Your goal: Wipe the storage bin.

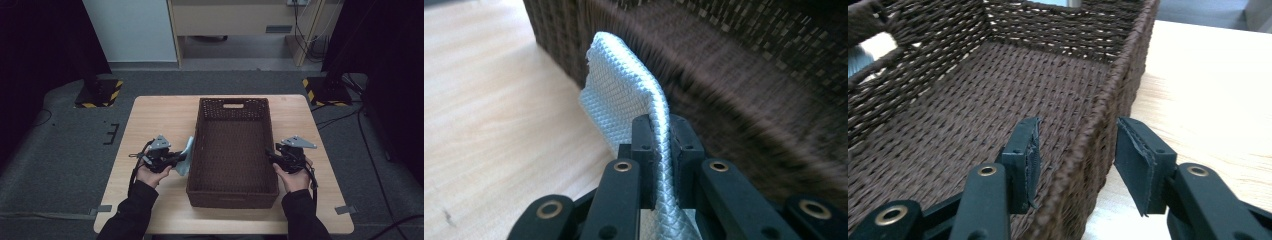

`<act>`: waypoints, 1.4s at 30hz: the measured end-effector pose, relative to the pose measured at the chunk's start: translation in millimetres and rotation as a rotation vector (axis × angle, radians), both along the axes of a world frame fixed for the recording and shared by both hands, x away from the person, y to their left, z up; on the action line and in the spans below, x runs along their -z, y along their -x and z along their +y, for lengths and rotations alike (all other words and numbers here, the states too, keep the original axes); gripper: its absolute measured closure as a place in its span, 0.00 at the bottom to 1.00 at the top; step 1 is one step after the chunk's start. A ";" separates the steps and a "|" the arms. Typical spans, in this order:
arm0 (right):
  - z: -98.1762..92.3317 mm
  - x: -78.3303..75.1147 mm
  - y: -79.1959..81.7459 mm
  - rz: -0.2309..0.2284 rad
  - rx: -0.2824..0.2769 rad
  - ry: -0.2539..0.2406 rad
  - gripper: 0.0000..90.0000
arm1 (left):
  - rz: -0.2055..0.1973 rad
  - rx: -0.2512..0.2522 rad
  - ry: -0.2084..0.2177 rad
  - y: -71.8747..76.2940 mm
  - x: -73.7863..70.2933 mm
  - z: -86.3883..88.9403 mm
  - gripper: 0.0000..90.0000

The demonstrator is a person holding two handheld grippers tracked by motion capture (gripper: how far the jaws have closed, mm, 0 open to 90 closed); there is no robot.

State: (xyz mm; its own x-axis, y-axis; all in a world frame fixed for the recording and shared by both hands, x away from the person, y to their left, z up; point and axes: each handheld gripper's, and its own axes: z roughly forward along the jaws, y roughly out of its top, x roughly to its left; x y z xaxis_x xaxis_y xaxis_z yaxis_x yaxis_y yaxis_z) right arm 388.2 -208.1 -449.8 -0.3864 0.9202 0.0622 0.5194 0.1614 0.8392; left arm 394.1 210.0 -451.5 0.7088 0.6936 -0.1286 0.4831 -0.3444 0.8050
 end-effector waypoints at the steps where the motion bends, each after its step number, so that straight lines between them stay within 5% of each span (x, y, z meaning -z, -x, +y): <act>1: 0.4 -0.5 1.3 0.007 -0.006 0.002 0.58 | -0.007 0.001 0.013 1.8 -3.5 0.6 0.92; 8: 0.7 4.3 8.7 0.044 -0.049 0.026 0.61 | -0.015 0.023 -0.001 15.2 -4.1 -1.3 0.92; 12: -0.9 7.1 7.0 0.074 -0.057 -0.012 0.66 | 0.046 0.013 -0.048 11.7 18.5 -1.2 0.92; 19: 2.2 5.9 6.6 0.082 -0.026 -0.017 0.76 | 0.095 0.030 -0.093 7.5 34.0 -10.5 0.92; 30: 11.4 4.7 -0.4 0.077 0.014 0.010 0.79 | -0.007 0.009 0.012 12.3 -0.8 3.4 0.92; 35: 9.8 5.6 -1.1 0.074 0.006 0.000 0.78 | -0.045 0.019 0.017 19.0 -9.2 5.1 0.92; 42: 7.8 6.4 -0.4 0.057 -0.004 0.003 0.72 | 0.057 0.033 -0.068 14.3 24.6 -5.9 0.92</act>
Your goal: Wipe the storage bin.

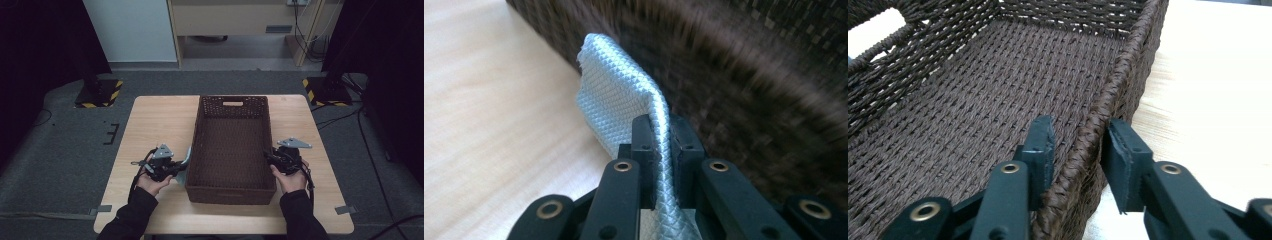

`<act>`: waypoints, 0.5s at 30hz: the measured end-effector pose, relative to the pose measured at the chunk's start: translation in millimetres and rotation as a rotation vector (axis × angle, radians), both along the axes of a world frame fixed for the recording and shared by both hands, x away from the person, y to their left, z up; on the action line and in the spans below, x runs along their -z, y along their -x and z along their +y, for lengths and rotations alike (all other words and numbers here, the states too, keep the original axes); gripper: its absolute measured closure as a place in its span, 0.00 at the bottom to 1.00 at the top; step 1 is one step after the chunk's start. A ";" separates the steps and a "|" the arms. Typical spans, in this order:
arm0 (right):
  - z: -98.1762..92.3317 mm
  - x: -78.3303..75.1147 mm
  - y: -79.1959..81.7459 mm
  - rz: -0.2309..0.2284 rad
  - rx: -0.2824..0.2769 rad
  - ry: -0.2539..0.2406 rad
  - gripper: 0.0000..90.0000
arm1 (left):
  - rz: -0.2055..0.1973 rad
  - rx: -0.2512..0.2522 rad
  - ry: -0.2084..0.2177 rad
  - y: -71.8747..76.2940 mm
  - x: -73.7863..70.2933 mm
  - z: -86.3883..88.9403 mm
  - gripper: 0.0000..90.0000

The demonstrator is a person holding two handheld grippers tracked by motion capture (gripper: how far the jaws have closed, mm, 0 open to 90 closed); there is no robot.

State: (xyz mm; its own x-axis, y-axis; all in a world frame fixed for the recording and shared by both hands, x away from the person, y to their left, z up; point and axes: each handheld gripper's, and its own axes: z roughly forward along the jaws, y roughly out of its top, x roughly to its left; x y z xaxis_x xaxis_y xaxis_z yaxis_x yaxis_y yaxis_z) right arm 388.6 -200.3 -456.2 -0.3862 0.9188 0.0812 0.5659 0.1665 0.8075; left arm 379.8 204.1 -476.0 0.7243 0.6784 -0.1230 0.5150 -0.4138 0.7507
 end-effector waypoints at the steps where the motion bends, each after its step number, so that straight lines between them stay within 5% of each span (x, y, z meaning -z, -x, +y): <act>1: -0.5 0.3 0.5 -0.006 -0.002 -0.004 0.71 | 0.006 0.001 -0.008 -0.6 2.0 -1.0 0.92; 6: -4.2 -0.5 6.0 -0.028 -0.031 -0.010 0.62 | 0.002 -0.017 0.012 -1.1 -1.3 3.2 0.92; 10: -5.2 -1.5 8.7 -0.040 -0.066 -0.037 0.58 | -0.061 -0.013 0.103 6.6 -26.7 9.5 0.92; 15: -5.5 -1.3 9.5 -0.039 -0.071 -0.031 0.57 | -0.114 0.002 0.147 16.5 -45.2 10.7 0.92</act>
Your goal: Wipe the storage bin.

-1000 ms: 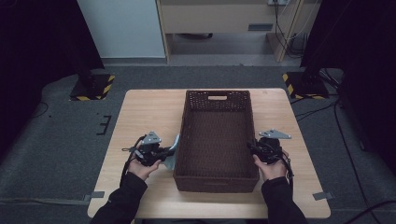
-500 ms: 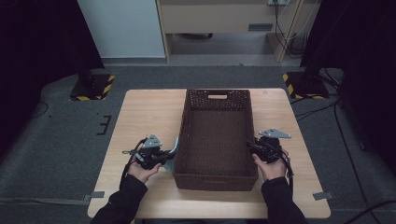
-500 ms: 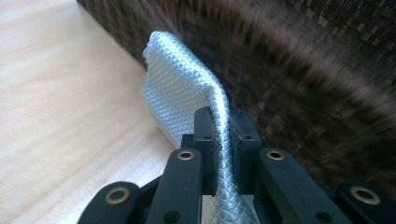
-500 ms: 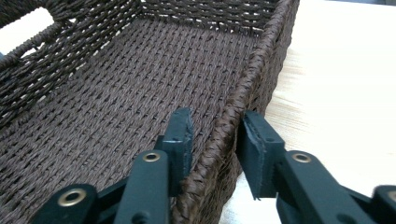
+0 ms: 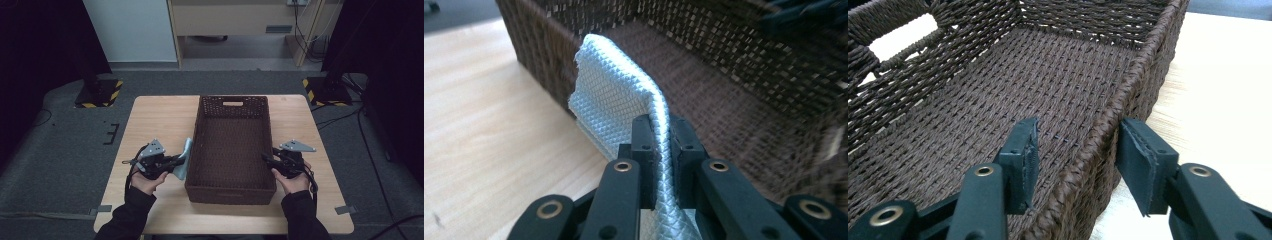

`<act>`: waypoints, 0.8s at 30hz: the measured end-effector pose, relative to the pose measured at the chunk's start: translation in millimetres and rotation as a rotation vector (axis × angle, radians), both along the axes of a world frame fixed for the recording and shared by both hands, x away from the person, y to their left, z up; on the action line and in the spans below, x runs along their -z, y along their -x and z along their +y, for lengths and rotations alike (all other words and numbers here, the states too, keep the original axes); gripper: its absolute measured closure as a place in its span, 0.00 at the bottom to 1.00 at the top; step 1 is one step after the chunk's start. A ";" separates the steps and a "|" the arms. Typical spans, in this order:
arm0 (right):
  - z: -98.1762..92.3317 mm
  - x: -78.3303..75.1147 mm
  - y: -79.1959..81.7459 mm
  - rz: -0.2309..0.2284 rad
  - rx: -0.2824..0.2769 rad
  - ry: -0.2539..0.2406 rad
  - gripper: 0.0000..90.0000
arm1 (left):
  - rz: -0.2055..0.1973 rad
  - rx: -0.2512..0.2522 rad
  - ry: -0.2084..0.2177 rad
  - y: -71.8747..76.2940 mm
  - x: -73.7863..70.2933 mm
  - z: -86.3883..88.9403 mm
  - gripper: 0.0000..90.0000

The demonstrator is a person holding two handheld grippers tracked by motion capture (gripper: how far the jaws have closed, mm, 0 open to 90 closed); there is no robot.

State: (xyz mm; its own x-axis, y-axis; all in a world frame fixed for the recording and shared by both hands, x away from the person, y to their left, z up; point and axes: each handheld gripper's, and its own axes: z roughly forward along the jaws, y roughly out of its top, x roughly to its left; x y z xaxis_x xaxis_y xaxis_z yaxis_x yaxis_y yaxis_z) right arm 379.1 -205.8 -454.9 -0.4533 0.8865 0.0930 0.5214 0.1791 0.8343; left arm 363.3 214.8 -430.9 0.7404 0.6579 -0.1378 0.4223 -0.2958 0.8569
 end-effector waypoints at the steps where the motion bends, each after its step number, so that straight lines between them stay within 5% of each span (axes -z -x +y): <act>1: -0.4 0.2 0.7 0.005 -0.003 -0.004 0.56 | -0.004 0.003 -0.002 2.2 -1.5 0.6 0.92; 4: -0.7 0.5 1.8 0.004 -0.007 0.000 0.56 | 0.008 0.004 -0.017 2.3 3.1 0.1 0.92; 15: -0.5 4.2 1.9 0.037 -0.011 0.003 0.62 | 0.147 0.000 -0.126 -1.2 46.1 -4.3 0.92; 19: 6.0 -0.8 1.3 0.059 0.049 0.040 0.78 | 0.115 -0.005 -0.101 1.6 35.2 -3.7 0.92; 24: 8.1 -0.7 -2.2 0.061 0.076 0.025 0.80 | 0.053 0.009 -0.053 8.9 14.3 -1.8 0.92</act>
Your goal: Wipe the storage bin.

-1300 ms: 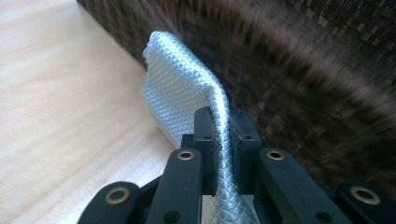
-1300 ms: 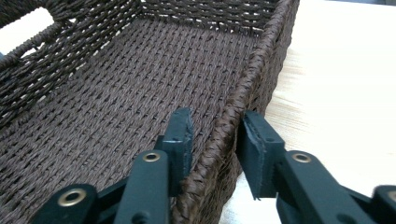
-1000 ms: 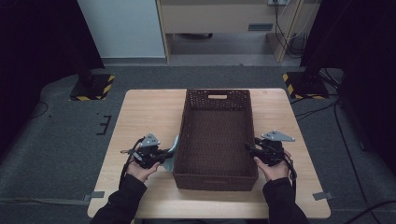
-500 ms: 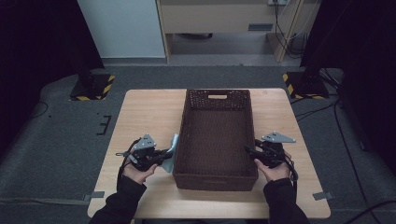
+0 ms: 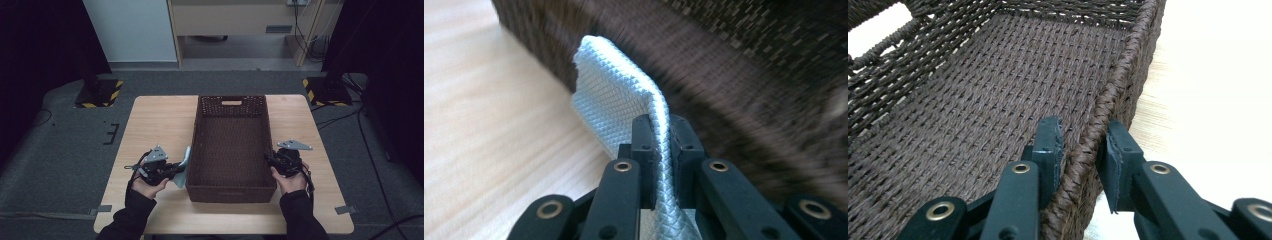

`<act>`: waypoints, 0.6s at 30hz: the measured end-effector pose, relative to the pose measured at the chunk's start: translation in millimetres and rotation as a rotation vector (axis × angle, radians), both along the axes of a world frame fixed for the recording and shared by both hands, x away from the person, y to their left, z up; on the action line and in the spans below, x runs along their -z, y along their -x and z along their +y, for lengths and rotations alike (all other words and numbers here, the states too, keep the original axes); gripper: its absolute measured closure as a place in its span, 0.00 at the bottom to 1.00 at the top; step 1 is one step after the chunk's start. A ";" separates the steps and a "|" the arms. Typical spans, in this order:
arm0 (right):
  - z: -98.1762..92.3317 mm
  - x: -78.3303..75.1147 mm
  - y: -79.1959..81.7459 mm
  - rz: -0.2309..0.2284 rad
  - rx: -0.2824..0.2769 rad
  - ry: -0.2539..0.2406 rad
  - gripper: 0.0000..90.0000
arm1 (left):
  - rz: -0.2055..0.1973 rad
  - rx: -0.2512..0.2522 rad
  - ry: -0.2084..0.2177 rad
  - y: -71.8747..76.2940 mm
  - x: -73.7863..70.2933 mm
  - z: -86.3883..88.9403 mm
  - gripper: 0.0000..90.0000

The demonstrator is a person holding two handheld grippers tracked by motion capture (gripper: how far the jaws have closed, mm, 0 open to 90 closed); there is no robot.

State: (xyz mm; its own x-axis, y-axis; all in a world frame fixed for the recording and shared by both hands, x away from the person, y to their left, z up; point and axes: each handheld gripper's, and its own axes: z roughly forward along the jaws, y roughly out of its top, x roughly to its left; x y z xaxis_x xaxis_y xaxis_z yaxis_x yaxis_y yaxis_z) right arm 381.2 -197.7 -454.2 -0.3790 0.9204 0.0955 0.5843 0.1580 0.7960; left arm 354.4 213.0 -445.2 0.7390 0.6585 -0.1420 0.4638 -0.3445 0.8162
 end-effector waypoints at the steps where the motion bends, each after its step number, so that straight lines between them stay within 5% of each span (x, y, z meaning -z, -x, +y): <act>1: 2.0 -0.3 -0.1 -0.001 0.006 0.010 0.80 | -0.011 0.002 0.006 2.0 -2.9 0.1 0.92; 7: 3.3 0.1 -3.6 -0.003 0.016 0.008 0.79 | -0.043 -0.007 0.005 8.4 -9.7 6.7 0.92; 15: -0.3 0.7 -3.2 -0.017 -0.008 0.010 0.71 | 0.096 0.000 -0.057 2.9 29.8 1.2 0.92; 18: -1.2 0.5 -1.5 -0.033 -0.020 0.022 0.66 | 0.099 -0.004 -0.072 3.2 32.5 -2.1 0.92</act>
State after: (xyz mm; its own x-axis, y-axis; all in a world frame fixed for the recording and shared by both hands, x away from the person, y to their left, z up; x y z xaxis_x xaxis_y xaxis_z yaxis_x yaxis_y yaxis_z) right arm 382.7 -198.8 -454.8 -0.3996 0.9146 0.0625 0.5546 0.1869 0.8108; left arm 351.2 210.9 -477.7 0.7209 0.6729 -0.1659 0.5423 -0.3986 0.7396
